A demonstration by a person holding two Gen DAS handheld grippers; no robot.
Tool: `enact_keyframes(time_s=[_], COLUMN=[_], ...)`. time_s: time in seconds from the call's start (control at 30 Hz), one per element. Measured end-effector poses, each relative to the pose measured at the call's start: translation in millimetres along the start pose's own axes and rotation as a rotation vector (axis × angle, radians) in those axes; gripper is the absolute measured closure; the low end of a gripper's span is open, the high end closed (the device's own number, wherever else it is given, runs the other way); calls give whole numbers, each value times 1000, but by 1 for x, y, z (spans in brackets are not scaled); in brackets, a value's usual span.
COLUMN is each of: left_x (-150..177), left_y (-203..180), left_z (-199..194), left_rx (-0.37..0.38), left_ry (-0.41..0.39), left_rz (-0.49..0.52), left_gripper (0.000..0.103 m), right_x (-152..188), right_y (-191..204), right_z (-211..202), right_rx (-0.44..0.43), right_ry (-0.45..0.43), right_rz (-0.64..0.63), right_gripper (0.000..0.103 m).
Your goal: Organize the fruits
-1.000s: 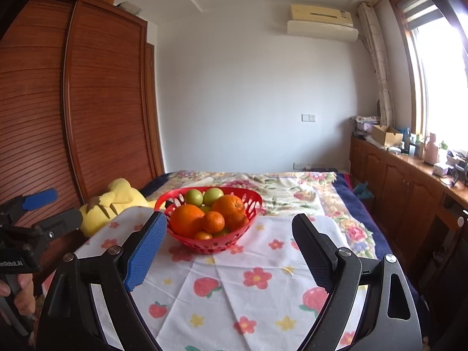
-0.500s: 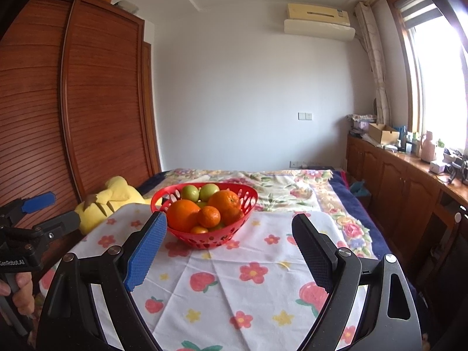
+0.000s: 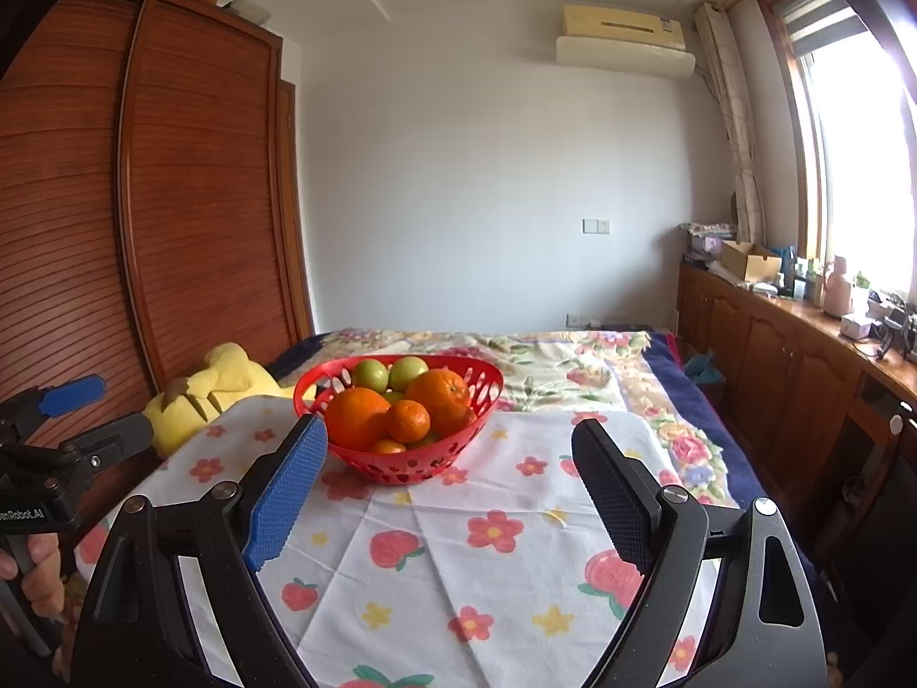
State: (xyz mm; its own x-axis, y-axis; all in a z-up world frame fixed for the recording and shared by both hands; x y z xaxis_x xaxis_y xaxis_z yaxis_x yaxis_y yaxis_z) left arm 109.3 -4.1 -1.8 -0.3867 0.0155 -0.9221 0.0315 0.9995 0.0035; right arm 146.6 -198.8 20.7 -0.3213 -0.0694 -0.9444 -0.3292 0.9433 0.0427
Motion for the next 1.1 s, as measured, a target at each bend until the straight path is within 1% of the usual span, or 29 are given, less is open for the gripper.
enact_keyframes(time_s=[1.1], left_x=[-2], left_y=[3], left_z=[-4], left_rx=[-2], left_ry=[-6], left_rz=[-5], left_gripper=[2], right_x=[0], right_y=[0], right_z=[-1], right_rx=[1], right_ry=[-1], right_rz=[-1], right_gripper=[14])
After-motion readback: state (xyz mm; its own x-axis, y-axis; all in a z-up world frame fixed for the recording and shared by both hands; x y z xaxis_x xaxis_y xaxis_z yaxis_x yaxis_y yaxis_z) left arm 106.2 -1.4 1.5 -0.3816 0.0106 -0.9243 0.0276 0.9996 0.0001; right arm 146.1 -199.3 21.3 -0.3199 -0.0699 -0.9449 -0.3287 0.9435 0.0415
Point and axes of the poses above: each gripper's, at about its wrist camera, not at the fingertips, and z roughly the way its jaws point, y to its left, x to its underside, the point moved 5 cm from there along z, roughly the way its jaws point, and after that the axes turned 4 degrees about -x, right-handed, at the moved point
